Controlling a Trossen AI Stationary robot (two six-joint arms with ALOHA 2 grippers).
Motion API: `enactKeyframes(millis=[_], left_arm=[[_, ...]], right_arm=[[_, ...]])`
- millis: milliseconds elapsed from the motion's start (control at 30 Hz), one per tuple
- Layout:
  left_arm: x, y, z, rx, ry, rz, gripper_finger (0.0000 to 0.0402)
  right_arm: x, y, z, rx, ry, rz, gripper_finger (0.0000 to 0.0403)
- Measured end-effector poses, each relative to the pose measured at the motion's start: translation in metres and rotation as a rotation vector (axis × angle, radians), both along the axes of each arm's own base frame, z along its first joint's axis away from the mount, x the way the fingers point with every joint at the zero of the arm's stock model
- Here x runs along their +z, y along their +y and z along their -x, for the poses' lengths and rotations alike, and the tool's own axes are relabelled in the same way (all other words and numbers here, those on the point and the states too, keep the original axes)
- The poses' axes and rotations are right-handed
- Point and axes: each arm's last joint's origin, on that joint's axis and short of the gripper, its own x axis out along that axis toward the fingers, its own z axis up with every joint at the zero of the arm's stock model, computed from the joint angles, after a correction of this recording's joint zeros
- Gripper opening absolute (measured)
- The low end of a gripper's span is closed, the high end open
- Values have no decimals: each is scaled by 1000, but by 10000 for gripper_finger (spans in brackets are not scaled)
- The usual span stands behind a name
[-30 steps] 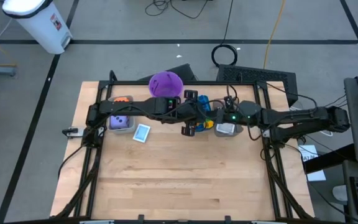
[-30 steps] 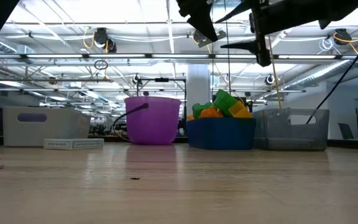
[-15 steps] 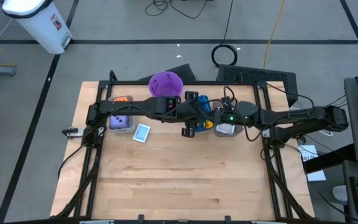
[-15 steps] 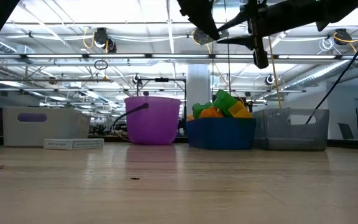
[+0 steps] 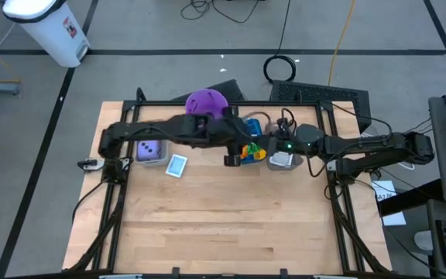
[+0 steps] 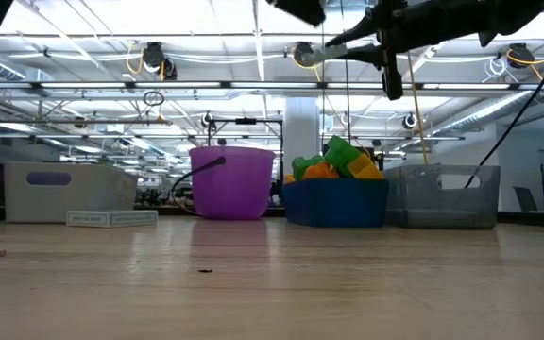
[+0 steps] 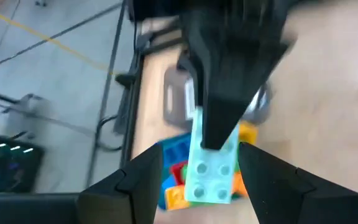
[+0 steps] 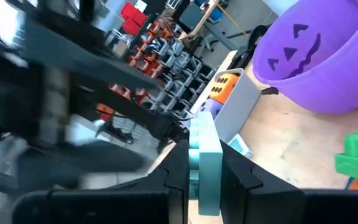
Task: Pick & Place Toys
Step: Put the light blue game piece into the blue bin
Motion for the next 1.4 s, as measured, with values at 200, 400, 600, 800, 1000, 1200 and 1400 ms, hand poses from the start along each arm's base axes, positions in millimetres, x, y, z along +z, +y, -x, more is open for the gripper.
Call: enactKeyframes(millis=[200, 400, 600, 800, 1000, 1200, 1400], left_arm=[[47, 8, 32, -31, -206, 252, 216], [77, 25, 44, -120, -416, 502, 216], [69, 21, 26, -283, -508, 668, 216], [48, 19, 14, -286, -559, 750, 216], [38, 19, 9, -306, -588, 813, 216], [38, 18, 9, -312, -582, 826, 216], [38, 16, 9, -335, -564, 860, 216]], right_arm=[[-10, -5, 2, -13, 123, 45, 38], [-24, -11, 4, -21, 276, 103, 38], [-28, -13, 2, -14, 300, 108, 38], [-32, -11, 2, -44, 344, 146, 38], [-47, -21, -5, -55, 407, 99, 38], [-58, -27, -10, -60, 451, 84, 38], [-57, -33, -9, -85, 440, 81, 43]])
